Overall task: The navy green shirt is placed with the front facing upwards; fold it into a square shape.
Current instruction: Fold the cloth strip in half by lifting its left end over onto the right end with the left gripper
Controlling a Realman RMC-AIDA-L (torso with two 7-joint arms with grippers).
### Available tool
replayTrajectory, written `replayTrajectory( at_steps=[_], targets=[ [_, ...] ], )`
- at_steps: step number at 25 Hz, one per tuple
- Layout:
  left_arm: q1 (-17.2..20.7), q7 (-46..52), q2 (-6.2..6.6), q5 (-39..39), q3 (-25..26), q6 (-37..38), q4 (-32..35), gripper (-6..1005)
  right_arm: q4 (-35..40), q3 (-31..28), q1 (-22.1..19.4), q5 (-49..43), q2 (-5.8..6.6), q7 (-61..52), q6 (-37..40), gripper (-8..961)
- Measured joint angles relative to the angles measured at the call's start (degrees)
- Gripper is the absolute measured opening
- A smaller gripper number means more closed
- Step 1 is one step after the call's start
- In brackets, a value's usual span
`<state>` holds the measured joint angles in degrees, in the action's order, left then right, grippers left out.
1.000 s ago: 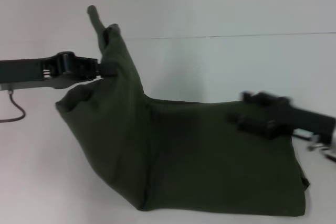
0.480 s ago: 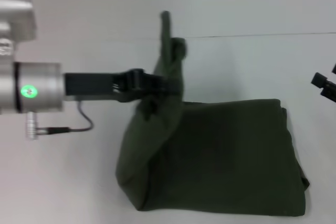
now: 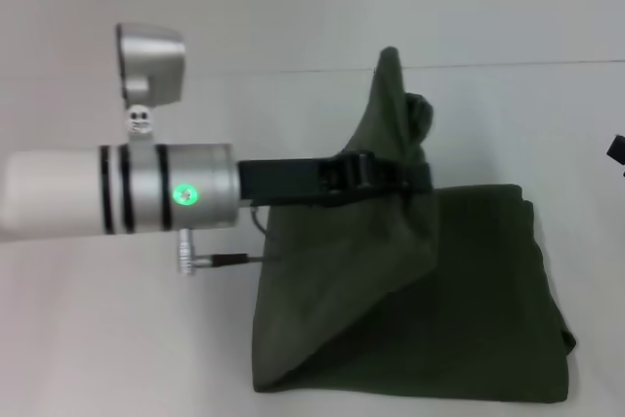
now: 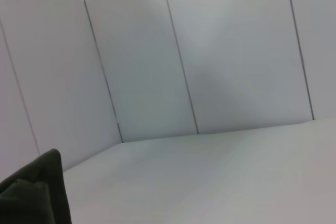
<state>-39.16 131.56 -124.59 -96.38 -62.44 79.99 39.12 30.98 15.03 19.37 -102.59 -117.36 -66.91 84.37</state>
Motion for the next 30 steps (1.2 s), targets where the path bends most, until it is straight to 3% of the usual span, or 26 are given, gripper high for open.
replayTrajectory(
  at_steps=[4,7,20,25,30],
  targets=[
    [-1.5,-3.1,-0.04,6.4,-7.9,-5.5,-4.0,30,0.0,-0.2,-0.3,0.0,0.09,0.0,-0.1,834],
    [-1.6,-3.4,-0.08,7.3,-10.3,-7.3,-4.3,31,0.0,-0.3,-0.4,0.0,0.1,0.0,-0.1,835],
    [-2.9,-10.2,-0.12,19.9,-16.0,-10.3,-11.0,37,0.1,-0.9,-0.4,-0.1,0.12,0.0,-0.6,835],
    [-2.5,-13.2,-0.12,23.6,-16.1,-8.4,-11.2,106,0.0,-0.4,-0.2,-0.6,0.11,0.0,-0.6,835],
    [-2.8,-13.7,0.36,23.4,-15.9,-7.3,-10.8,352,-0.2,2.3,0.1,-0.7,-0.03,0.0,0.2,834]
  ],
)
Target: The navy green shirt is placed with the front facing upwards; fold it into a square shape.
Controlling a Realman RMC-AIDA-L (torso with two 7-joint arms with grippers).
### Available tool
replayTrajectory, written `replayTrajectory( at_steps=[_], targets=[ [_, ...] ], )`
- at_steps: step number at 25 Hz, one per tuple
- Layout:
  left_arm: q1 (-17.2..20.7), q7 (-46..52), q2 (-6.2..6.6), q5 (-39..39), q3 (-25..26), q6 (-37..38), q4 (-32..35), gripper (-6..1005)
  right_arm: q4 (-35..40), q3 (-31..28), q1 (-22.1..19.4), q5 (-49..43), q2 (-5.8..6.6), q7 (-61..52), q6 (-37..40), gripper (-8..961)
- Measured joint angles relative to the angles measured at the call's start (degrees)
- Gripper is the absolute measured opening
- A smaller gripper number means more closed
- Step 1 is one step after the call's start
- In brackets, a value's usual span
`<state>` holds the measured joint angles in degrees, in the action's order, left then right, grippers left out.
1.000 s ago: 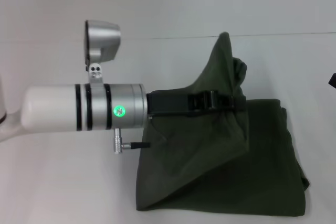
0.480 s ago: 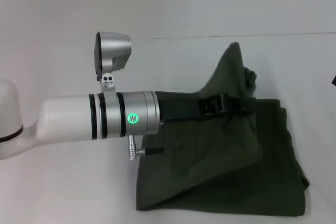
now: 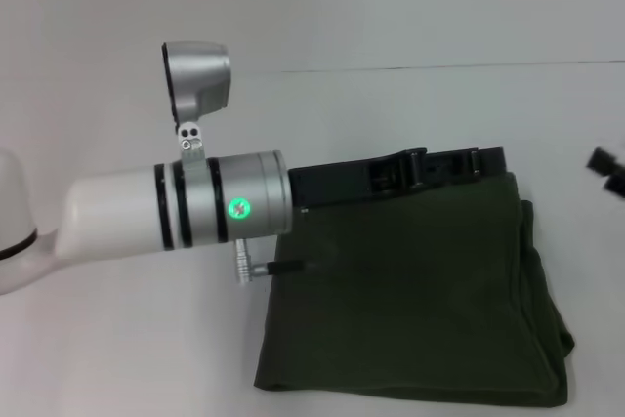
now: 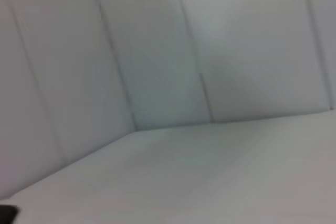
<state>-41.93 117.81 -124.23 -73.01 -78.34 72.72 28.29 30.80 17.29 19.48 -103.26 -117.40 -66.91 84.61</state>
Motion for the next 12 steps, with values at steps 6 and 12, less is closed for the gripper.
replayTrajectory(
  at_steps=[6,12],
  targets=[
    [1.8,0.5,2.96,-5.4,1.3,0.7,0.2,602,0.2,10.2,0.8,-0.1,-0.13,-0.4,1.4,833],
    [4.1,0.6,4.39,-18.3,15.5,3.7,0.7,801,0.0,17.8,3.9,-1.2,-0.9,-1.1,-1.4,832]
  ],
)
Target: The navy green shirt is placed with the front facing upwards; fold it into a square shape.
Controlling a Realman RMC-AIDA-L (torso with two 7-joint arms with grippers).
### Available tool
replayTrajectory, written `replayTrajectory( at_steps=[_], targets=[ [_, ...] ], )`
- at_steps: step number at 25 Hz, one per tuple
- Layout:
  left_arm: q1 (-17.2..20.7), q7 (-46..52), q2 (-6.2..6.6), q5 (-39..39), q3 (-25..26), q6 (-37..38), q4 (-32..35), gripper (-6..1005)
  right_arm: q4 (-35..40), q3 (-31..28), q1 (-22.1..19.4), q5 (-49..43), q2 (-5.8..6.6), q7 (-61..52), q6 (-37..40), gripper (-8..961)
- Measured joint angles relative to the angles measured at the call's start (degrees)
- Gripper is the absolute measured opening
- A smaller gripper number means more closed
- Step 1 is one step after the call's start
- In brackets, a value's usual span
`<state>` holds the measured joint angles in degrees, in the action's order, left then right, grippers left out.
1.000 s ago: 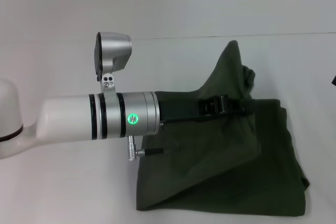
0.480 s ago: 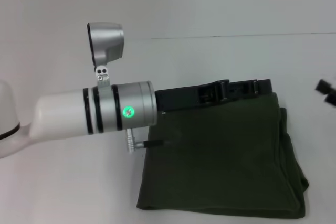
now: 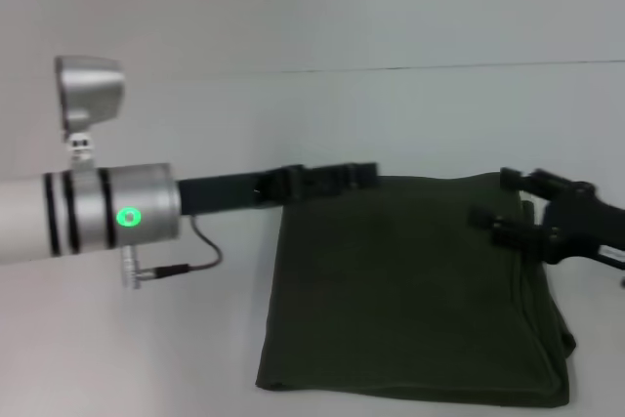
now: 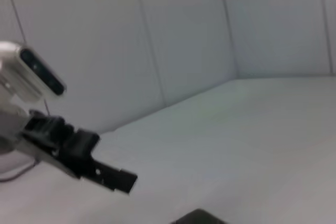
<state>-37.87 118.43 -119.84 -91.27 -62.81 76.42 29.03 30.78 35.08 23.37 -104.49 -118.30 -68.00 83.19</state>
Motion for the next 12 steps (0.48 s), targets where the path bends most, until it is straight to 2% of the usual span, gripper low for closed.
replayTrajectory(
  at_steps=[2,5,8,12],
  targets=[
    [0.8,0.0,0.03,-2.4,3.8,1.3,0.8,839,-0.3,0.4,1.6,-2.9,-0.72,-2.1,-4.3,832],
    [1.5,0.5,0.12,-5.5,7.8,3.3,1.6,895,-0.8,0.5,2.3,-4.8,-1.07,-3.4,-7.6,831],
    [1.7,1.7,0.35,-8.1,9.7,4.0,1.8,952,-2.7,0.7,2.9,-5.9,-1.15,-4.0,-11.2,831],
    [1.7,2.4,0.51,-10.5,10.7,4.3,1.9,966,-3.9,1.7,3.5,-6.3,-1.18,-4.7,-14.9,830]
  ],
)
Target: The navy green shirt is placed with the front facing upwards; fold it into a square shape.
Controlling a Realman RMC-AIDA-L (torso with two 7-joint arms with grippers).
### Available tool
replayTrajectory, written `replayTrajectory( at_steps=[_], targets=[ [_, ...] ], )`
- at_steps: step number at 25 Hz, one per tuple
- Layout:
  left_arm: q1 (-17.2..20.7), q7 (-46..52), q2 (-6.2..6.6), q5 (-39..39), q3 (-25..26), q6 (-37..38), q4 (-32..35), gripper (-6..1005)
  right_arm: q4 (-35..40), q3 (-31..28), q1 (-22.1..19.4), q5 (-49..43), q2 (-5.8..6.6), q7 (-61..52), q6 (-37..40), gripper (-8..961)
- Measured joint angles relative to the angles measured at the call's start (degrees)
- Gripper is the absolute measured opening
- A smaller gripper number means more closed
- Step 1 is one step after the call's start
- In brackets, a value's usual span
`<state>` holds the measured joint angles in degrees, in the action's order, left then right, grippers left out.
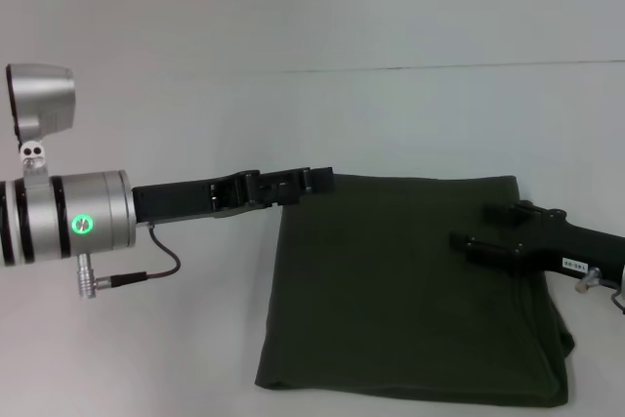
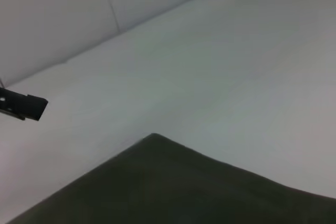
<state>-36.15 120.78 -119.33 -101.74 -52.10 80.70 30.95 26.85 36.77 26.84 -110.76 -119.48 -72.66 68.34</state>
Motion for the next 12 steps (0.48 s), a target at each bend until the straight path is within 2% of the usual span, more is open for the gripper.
replayTrajectory(
  at_steps=[4,7,12],
  targets=[
    [-0.5,0.2,0.32,-2.8,0.7,-1.1,1.2,967,0.4,-1.6,-0.7,2.4,0.05,0.8,4.2,829],
    [-1.8,0.2,0.73,-6.4,0.7,-3.3,2.3,965,1.0,-4.2,-1.8,6.0,0.56,1.9,12.1,829],
    [-4.4,2.1,1.18,-12.8,0.4,-10.3,1.2,962,2.7,-7.7,-3.1,8.4,0.77,1.6,19.9,828]
  ],
)
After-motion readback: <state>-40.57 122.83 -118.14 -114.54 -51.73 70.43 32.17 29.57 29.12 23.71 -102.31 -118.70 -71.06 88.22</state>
